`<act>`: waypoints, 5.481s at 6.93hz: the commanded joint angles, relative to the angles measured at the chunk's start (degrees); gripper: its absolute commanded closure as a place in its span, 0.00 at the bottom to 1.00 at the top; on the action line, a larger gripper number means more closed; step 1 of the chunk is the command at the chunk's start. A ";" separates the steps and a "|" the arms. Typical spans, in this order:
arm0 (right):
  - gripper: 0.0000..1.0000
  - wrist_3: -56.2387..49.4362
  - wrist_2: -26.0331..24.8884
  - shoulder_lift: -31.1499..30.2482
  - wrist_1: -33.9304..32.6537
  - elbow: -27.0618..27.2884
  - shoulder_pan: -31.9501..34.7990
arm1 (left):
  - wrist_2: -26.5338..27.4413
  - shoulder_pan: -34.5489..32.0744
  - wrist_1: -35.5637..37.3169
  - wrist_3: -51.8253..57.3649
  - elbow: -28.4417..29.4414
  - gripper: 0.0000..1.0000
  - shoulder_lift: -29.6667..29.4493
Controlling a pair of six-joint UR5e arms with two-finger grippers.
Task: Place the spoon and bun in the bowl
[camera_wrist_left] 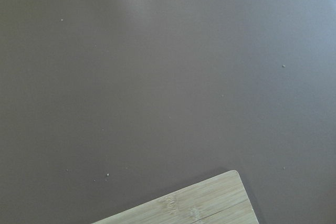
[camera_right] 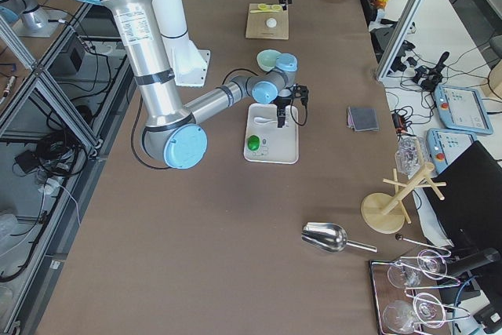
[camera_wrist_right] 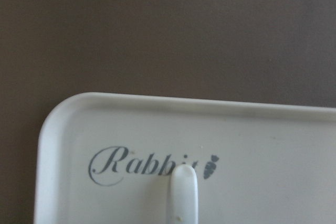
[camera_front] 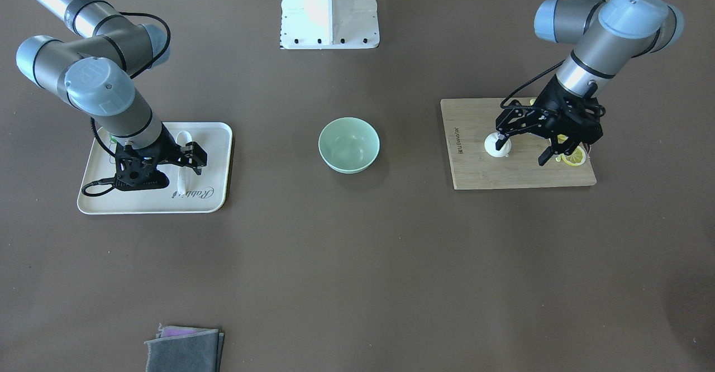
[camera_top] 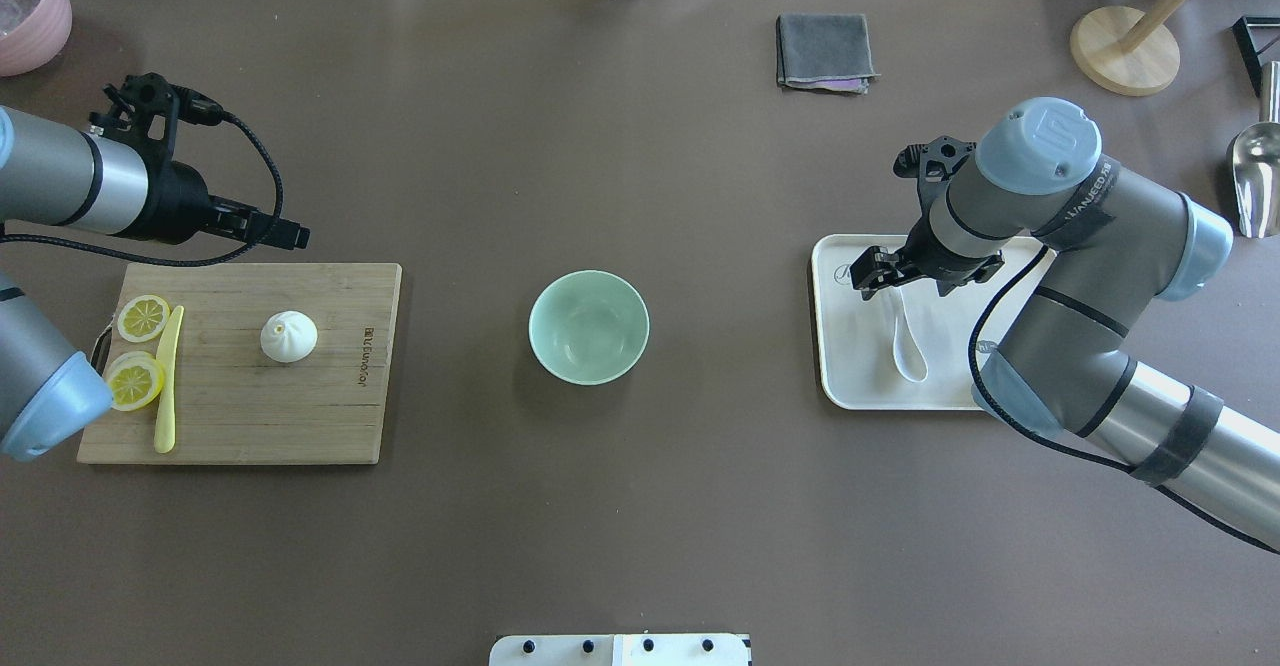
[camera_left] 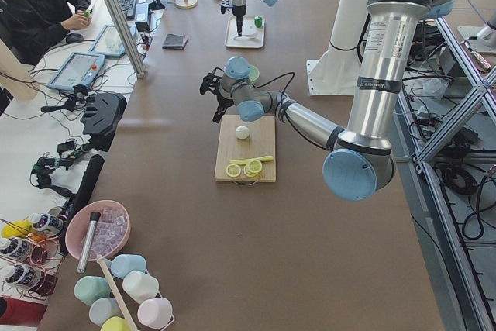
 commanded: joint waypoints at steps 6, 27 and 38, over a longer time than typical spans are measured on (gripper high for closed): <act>0.30 0.61 -0.15 -1.84 2.59 0.52 -0.82 | -0.36 0.00 -0.26 0.03 -0.39 0.02 0.30; 1.00 15.79 -4.08 19.22 -12.97 7.15 -6.86 | 2.83 8.27 0.09 -1.81 -4.87 1.00 3.04; 0.00 24.70 -10.39 27.87 -1.10 -7.04 -8.32 | 2.72 10.10 1.13 -12.95 -1.10 1.00 -9.52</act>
